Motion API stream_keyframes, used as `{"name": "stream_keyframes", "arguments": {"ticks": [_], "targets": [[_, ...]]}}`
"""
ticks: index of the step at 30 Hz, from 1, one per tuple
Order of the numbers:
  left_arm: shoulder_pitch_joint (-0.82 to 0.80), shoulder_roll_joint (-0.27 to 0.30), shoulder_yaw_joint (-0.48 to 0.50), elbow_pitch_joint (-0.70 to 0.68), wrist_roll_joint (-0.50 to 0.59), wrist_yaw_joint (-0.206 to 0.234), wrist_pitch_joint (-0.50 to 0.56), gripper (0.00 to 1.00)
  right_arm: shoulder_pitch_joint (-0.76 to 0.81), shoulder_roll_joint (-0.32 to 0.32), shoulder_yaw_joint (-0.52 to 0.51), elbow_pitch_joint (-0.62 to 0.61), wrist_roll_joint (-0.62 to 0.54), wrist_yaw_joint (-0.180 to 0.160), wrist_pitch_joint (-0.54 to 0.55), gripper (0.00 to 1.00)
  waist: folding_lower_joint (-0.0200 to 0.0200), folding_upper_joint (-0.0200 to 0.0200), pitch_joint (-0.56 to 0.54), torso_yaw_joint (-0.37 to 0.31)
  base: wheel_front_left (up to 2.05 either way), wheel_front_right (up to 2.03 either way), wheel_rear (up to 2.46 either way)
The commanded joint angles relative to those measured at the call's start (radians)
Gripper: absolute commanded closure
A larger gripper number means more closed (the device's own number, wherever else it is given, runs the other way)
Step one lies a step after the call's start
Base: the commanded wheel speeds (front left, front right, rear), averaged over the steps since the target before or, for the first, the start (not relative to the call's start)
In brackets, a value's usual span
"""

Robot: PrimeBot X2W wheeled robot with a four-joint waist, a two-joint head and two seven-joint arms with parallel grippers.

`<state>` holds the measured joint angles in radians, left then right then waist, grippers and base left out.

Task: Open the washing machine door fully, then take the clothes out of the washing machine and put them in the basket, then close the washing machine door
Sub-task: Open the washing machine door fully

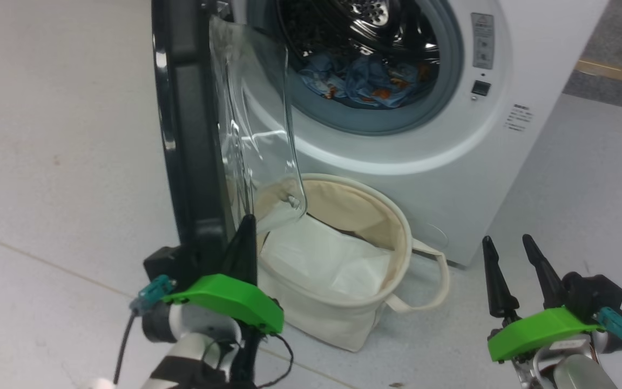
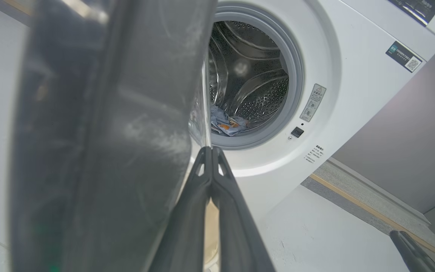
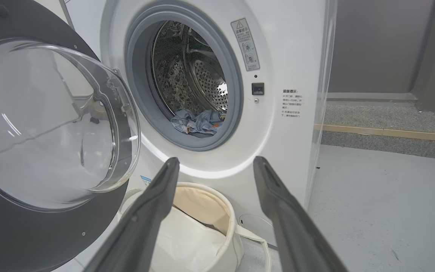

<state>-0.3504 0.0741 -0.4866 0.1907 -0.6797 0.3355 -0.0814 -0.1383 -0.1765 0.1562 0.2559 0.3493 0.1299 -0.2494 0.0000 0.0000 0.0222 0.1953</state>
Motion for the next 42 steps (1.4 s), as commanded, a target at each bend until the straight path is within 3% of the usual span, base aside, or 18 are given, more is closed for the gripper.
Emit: {"name": "stream_keyframes", "arguments": {"ticks": [1,11,19,32,42], "targets": [[-0.046,0.028,0.067,-0.023,-0.002,0.009,-0.017,1.00,-0.044,-0.013,0.024,-0.031,-0.008,0.001,-0.012,0.00,0.0000,0.0000,0.000,0.020,0.00,0.00,0.00],[-0.084,0.162,0.146,0.043,0.042,0.048,-0.033,1.00,-0.089,0.003,0.094,-0.042,-0.006,0.001,-0.012,0.00,0.0000,0.0000,0.021,0.099,0.00,0.00,0.00],[-0.165,0.201,0.186,0.136,0.035,0.025,-0.060,1.00,-0.120,-0.008,0.135,-0.048,0.005,0.001,-0.012,0.00,0.0000,0.0000,0.081,0.199,0.00,0.00,0.00],[-0.344,0.180,0.252,0.308,0.006,-0.031,-0.151,1.00,-0.208,-0.062,0.185,-0.051,-0.002,0.001,-0.012,0.00,0.0000,0.0000,0.250,0.330,0.00,0.00,0.00],[-0.448,0.157,0.340,0.423,0.010,-0.072,-0.179,1.00,-0.271,-0.101,0.232,-0.038,0.003,0.001,-0.012,0.00,0.0000,0.0000,0.349,0.355,0.00,0.00,0.00]]}}
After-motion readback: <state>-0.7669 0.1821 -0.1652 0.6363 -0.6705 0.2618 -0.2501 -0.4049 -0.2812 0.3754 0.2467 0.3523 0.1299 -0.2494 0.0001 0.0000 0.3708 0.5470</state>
